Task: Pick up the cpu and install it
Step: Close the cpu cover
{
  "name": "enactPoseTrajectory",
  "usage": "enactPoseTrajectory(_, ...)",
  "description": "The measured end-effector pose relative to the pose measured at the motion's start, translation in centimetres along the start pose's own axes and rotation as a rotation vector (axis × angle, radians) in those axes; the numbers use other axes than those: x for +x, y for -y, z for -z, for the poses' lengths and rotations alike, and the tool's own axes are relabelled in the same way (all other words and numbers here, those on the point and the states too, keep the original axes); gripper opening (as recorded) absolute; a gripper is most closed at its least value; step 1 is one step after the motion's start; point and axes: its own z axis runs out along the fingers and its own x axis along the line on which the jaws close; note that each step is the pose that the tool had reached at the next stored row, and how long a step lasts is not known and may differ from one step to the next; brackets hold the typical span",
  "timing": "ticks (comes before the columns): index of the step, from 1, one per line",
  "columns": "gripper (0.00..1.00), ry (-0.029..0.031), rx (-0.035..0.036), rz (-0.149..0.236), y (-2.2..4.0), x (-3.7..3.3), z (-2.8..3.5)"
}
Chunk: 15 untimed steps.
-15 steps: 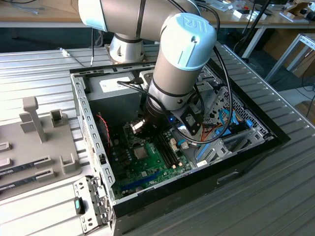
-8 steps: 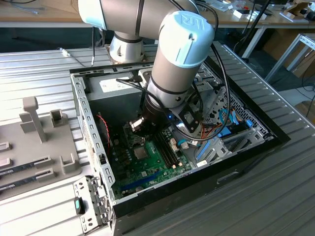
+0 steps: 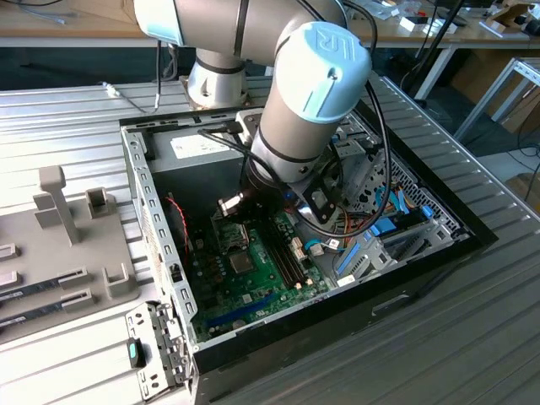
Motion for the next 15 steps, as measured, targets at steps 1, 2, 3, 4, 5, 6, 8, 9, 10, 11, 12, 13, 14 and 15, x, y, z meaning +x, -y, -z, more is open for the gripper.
enactPoseTrajectory(1,0.11,-0.0028,-0.0112,0.006,0.0,-0.06,-0.01)
enactPoseTrajectory(2,0.11,-0.0064,-0.0243,0.014,0.0,-0.16,0.0)
enactPoseTrajectory(3,0.11,-0.0096,-0.0348,0.019,0.01,-0.33,0.0)
enactPoseTrajectory(4,0.11,-0.0124,-0.0444,0.022,0.02,-0.54,0.0)
enactPoseTrajectory(5,0.11,-0.016,-0.0565,0.025,0.03,-0.91,0.0)
enactPoseTrajectory(6,0.11,-0.019,-0.0648,0.027,0.04,-1.23,-0.02)
enactPoseTrajectory(8,0.11,-0.025,-0.0756,0.033,-0.01,-1.69,-0.08)
enactPoseTrajectory(9,0.11,-0.0279,-0.0783,0.038,-0.07,-1.85,-0.15)
enactPoseTrajectory(10,0.11,-0.03,-0.0803,0.042,-0.12,-2.0,-0.2)
enactPoseTrajectory(11,0.11,-0.0345,-0.0843,0.048,-0.29,-2.37,-0.34)
enactPoseTrajectory(12,0.11,-0.0377,-0.0868,0.053,-0.42,-2.56,-0.44)
enactPoseTrajectory(13,0.11,-0.0399,-0.0886,0.06,-0.51,-2.61,-0.53)
enactPoseTrajectory(14,0.11,-0.0418,-0.09,0.067,-0.56,-2.63,-0.61)
enactPoseTrajectory(15,0.11,-0.0454,-0.0913,0.08,-0.6,-2.65,-0.68)
